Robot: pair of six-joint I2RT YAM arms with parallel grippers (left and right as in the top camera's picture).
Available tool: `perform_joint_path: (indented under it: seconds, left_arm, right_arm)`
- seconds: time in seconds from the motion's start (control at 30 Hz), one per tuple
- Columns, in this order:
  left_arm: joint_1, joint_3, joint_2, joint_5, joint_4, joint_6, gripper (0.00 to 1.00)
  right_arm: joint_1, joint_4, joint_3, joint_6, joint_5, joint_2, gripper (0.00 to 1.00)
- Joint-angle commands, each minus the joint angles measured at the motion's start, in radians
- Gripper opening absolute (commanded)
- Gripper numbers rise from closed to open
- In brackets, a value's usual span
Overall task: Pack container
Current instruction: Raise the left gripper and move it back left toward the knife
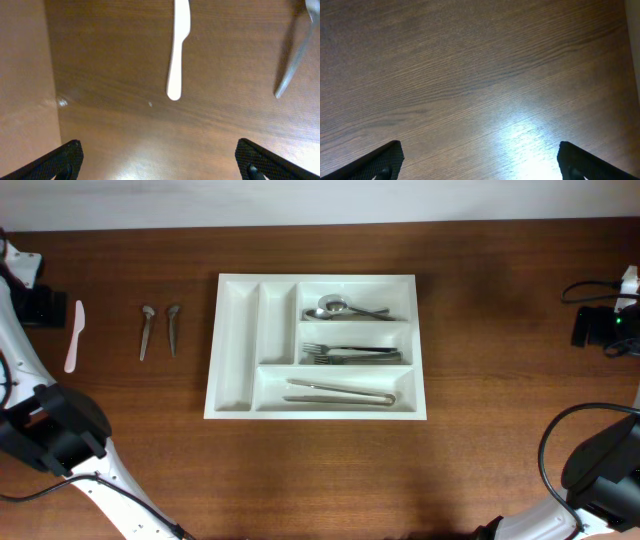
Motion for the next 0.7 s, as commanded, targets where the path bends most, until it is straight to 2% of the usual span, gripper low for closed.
perform_joint_path:
  seconds: [0.0, 0.1, 0.27, 0.47, 0.67]
  left_arm:
    - [0.000, -0.004, 0.002, 0.064, 0.035, 0.070, 0.99]
    - [0.000, -0.006, 0.013, 0.160, 0.042, 0.141, 0.99]
    - [0.000, -0.027, 0.066, 0.167, 0.043, 0.141, 0.99]
    - [0.000, -0.034, 0.170, 0.162, 0.047, 0.083, 0.99]
    - [0.003, -0.034, 0.222, 0.144, 0.084, -0.042, 0.99]
  right_arm:
    - [0.002, 0.000, -0.002, 0.005, 0.005, -0.002, 0.98]
    - [0.002, 0.000, -0.002, 0.005, 0.005, -0.002, 0.99]
    - [0.002, 0.000, -0.002, 0.005, 0.005, -0.002, 0.99]
    - [0.002, 0.000, -0.002, 0.005, 0.005, -0.002, 0.99]
    - [0.002, 0.000, -0.002, 0.005, 0.005, -0.002, 0.99]
